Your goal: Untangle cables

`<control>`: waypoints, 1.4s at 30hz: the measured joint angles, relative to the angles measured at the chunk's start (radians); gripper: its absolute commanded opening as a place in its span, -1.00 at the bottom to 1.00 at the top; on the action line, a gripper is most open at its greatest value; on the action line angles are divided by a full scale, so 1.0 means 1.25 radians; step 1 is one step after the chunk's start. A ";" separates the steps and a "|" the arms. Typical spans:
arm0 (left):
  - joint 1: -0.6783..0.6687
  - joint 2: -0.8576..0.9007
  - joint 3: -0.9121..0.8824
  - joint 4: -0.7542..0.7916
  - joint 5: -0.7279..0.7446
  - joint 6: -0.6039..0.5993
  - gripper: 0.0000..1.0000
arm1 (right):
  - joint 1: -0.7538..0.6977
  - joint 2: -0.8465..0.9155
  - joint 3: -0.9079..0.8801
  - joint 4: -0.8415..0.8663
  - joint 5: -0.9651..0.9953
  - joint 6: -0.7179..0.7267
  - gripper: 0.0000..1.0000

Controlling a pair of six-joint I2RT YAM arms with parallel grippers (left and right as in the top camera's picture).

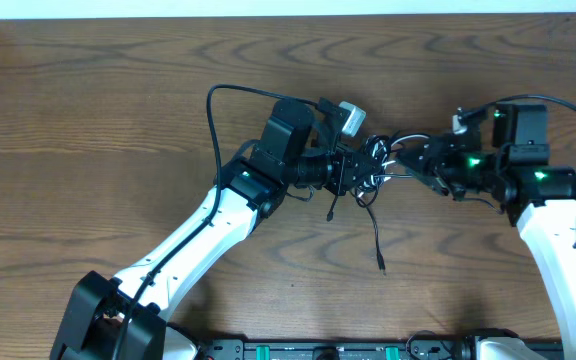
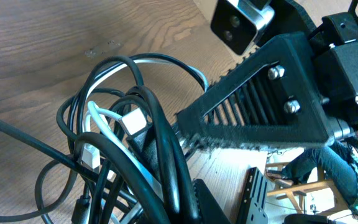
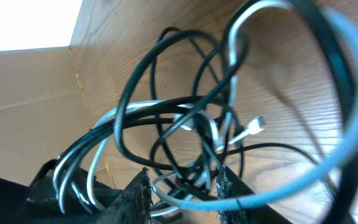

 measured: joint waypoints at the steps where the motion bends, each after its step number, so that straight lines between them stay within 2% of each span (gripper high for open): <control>1: 0.000 0.000 0.000 0.000 0.000 0.000 -0.85 | 0.010 0.002 0.000 0.007 0.002 0.009 -0.63; 2: 0.000 0.000 0.000 0.000 0.000 0.000 -0.85 | 0.017 0.004 0.000 0.013 0.003 0.017 -0.93; 3: 0.000 0.000 0.000 0.000 0.000 0.000 -0.85 | 0.025 0.006 0.000 0.022 0.006 0.027 -0.97; 12: 0.000 0.000 0.000 -0.001 0.001 0.000 -0.85 | 0.058 0.009 0.000 0.042 0.066 0.036 -0.98; 19: 0.000 0.000 0.000 -0.021 0.000 0.017 -0.85 | 0.045 -0.007 0.000 0.146 0.042 -0.031 -0.98; 26: 0.000 0.000 0.000 -0.044 -0.001 0.031 -0.85 | -0.053 -0.132 0.000 0.208 -0.089 -0.132 -0.98; 32: 0.000 0.000 0.000 -0.049 -0.031 0.035 -0.85 | -0.142 -0.228 0.000 0.203 -0.213 -0.204 -0.98; 38: 0.000 0.000 0.000 -0.077 -0.052 0.038 -0.85 | -0.209 -0.264 0.000 0.181 -0.196 -0.246 -0.98; 42: 0.000 0.000 0.001 -0.125 -0.086 0.041 -0.85 | -0.237 -0.264 0.000 0.179 -0.183 -0.194 -0.97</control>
